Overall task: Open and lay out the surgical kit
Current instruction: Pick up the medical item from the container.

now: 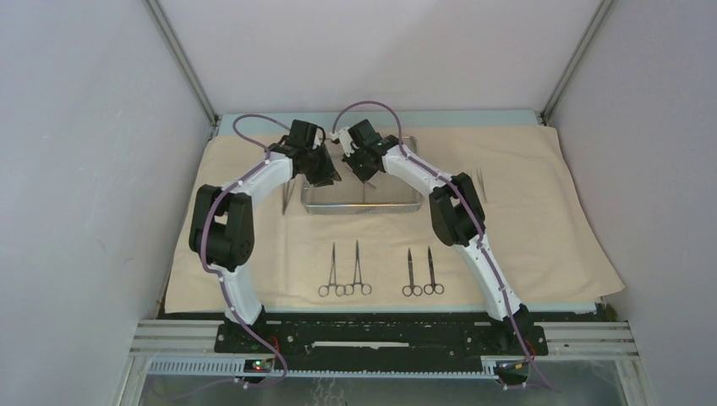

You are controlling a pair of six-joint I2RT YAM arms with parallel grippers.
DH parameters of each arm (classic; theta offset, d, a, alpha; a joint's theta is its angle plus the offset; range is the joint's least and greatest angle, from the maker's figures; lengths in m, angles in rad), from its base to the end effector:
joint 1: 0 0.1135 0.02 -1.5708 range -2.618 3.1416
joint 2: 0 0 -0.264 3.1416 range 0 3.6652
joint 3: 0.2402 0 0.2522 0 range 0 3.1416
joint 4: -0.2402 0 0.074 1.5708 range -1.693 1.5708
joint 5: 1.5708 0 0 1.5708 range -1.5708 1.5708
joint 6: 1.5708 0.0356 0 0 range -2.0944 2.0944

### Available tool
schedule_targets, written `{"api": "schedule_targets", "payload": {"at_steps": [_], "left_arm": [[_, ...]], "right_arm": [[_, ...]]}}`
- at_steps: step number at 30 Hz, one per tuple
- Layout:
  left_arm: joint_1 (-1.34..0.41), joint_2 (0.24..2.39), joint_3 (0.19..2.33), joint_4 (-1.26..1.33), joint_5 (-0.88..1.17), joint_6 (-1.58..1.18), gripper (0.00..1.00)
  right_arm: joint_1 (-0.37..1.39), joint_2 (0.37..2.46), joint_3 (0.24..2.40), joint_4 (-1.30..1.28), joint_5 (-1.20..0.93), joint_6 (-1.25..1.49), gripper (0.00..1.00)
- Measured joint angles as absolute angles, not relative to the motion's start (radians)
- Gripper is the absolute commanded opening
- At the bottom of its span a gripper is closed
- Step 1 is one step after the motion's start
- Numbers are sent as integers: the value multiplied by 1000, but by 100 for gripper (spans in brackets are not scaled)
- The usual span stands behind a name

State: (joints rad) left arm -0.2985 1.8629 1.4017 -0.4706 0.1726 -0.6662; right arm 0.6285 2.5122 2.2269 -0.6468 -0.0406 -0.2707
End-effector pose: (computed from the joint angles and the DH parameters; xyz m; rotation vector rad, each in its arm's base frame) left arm 0.3873 -0.1256 0.2235 -0.4005 2.5596 -0.5959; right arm 0.4446 0.3249 0.1696 -1.1073 2.2559 0.1981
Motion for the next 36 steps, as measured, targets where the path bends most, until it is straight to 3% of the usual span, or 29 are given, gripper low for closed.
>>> {"api": "schedule_targets", "payload": {"at_steps": [36], "left_arm": [[-298,1865,1402,-450,196,-675,34]], "right_arm": [[573,2523,2266,-680,-155,-166,0]]}}
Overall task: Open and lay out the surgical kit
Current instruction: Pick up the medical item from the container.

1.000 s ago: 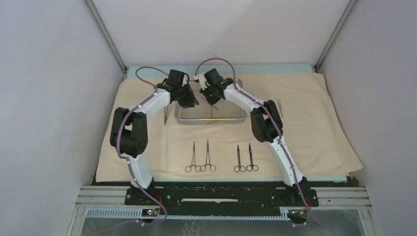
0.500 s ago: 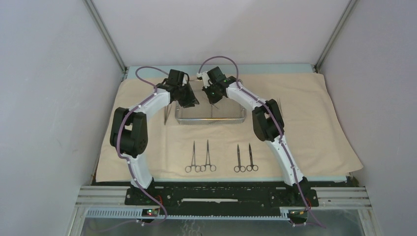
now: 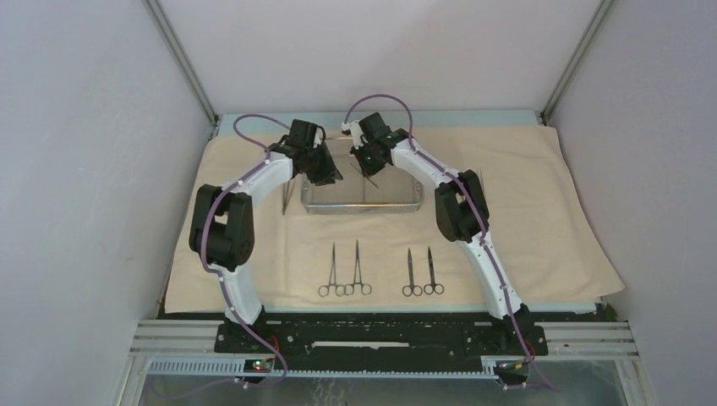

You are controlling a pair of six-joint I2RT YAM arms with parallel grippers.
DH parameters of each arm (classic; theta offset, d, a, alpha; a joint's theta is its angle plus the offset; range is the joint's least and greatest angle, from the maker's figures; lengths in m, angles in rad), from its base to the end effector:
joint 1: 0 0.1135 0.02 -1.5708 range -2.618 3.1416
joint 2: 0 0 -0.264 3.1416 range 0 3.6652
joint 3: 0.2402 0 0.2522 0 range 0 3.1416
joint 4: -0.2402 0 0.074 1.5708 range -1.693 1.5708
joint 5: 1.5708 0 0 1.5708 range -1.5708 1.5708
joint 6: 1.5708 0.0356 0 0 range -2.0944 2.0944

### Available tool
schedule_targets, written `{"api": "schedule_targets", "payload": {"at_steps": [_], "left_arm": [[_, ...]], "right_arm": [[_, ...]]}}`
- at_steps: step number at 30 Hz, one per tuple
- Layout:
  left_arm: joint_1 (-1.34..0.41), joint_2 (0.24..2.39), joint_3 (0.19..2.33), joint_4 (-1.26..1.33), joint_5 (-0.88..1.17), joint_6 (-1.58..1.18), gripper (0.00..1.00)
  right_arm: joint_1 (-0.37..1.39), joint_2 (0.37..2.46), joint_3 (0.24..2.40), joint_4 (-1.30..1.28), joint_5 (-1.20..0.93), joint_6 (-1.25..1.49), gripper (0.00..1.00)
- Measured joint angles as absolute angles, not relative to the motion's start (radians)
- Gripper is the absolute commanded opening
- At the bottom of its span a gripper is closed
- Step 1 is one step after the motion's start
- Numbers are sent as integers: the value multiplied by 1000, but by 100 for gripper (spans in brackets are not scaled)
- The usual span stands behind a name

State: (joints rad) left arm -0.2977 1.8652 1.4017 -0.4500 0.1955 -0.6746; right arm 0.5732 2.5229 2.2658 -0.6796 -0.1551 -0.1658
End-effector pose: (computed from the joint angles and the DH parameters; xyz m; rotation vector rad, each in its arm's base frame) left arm 0.3891 -0.1266 0.2241 -0.3981 2.5474 -0.6340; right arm 0.4607 0.3039 0.1744 -0.9730 2.3339 0.3601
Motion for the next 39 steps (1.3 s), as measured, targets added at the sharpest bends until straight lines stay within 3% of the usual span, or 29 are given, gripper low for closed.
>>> {"api": "schedule_targets", "payload": {"at_steps": [18,39], "left_arm": [[-294,1949,1411,-444,204,-759,37],[-294,2126,1662,-457,100,-951,37]], "right_arm": [[586,2537,2287,-680,-134,-167,0],[569,2537,2287,-669,-168,-124,0]]}}
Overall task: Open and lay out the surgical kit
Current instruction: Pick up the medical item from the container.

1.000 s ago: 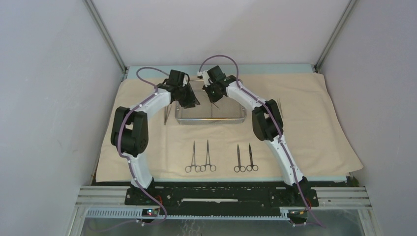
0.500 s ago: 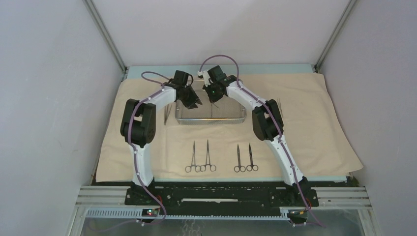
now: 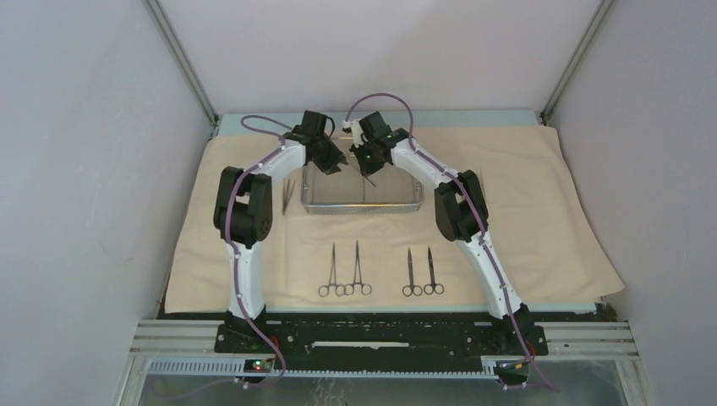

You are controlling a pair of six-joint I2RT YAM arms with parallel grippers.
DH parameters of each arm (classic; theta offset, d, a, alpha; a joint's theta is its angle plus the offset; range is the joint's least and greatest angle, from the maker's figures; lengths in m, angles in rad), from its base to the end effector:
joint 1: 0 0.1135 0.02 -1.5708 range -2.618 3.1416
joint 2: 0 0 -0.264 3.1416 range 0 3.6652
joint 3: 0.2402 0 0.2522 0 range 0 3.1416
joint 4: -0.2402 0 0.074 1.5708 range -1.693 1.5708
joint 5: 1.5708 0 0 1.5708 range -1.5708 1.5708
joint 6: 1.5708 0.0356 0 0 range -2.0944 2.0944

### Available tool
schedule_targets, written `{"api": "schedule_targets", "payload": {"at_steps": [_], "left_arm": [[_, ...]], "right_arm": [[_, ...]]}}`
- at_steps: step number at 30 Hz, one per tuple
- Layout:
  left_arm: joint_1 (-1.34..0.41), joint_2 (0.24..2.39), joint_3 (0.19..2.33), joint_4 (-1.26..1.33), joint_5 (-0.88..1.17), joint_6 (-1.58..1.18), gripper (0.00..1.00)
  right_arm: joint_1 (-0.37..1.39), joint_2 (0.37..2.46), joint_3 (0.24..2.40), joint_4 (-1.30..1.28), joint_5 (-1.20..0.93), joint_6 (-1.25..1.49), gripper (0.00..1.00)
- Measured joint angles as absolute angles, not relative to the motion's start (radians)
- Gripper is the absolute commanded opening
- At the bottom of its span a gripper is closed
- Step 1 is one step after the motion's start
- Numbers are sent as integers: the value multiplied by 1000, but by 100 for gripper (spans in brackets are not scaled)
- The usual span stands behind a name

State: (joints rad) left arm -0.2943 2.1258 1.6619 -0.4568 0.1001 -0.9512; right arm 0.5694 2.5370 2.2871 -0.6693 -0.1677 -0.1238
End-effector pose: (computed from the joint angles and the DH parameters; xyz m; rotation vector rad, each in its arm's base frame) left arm 0.4500 -0.1401 0.1948 -0.7977 2.4770 -0.6173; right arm 0.4647 0.3045 0.1744 -0.9212 2.3404 0.3937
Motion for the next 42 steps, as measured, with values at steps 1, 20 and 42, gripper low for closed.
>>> {"api": "schedule_targets", "payload": {"at_steps": [1,20,42], "left_arm": [[-294,2128,1662,-458,99,-953,37],[-294,2134,1662,-466,89,-953,36],[-294,2134,1662,-466,91,-952,36]], "right_arm": [[569,2537,2287,-670,-168,-124,0],[572,2540,2288,-670,-154,-127,7],[582,2576,2339,-702,-114,-141,0]]}}
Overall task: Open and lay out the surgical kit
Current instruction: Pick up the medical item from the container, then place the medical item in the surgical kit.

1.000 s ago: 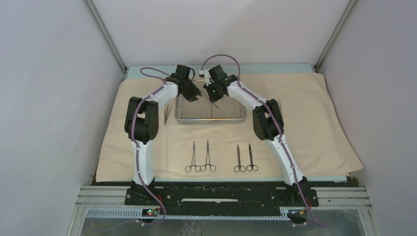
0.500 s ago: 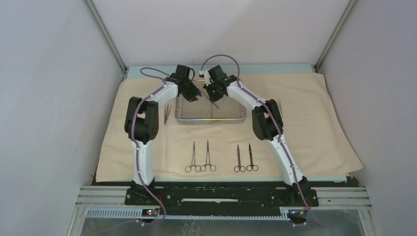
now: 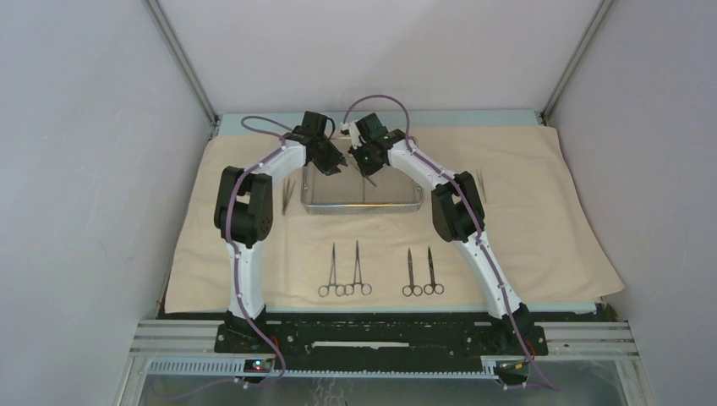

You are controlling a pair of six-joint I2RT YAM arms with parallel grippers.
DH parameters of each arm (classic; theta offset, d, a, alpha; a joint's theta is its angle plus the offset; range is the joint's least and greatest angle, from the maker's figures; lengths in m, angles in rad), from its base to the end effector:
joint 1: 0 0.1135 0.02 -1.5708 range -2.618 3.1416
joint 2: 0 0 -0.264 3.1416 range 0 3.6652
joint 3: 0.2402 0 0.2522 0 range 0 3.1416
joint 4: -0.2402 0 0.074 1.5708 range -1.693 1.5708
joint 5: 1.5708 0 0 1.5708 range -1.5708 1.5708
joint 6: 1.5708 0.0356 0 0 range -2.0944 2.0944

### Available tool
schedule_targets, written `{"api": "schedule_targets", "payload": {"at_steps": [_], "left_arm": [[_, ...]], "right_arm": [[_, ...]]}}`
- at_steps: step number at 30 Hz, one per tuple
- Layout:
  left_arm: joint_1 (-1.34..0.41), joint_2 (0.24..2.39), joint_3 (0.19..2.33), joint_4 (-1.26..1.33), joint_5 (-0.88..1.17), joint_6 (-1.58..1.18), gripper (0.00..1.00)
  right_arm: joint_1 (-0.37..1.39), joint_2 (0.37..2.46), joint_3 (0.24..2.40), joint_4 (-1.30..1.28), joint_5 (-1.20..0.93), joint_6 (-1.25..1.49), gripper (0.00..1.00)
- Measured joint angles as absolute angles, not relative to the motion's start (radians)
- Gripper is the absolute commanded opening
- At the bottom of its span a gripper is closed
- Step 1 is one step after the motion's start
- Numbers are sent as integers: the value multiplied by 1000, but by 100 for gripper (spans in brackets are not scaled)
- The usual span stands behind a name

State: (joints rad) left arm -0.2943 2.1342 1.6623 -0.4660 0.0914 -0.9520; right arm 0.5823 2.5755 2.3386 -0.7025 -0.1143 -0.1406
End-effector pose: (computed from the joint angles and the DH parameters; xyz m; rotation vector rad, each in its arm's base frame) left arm 0.4500 -0.1398 0.1905 -0.8077 2.4883 -0.5970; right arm 0.4651 0.3111 0.1676 -0.9393 2.3508 0.3224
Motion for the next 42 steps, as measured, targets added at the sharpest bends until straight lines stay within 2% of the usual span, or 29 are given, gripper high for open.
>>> {"api": "schedule_targets", "payload": {"at_steps": [10,16,21,31,36,42], "left_arm": [[-294,2110,1662,-469,112,-914,39],[-294,2024,1659,-462,144,-893,45],[-294,1878,1565,-408,184,-877,50],[-299,1630,1333,-359,266,-836,52],[-310,1586,1288,-341,295,-828,52],[-327,1581,1277,-315,326,-829,52]], "right_arm": [[564,2557,2338,-703,-113,-64,0],[550,2428,2273,-707,-78,9,0],[527,2144,1993,-672,-12,101,0],[482,1583,1320,-683,169,294,0],[480,1426,1068,-749,250,378,0],[471,1337,878,-803,348,464,0]]}}
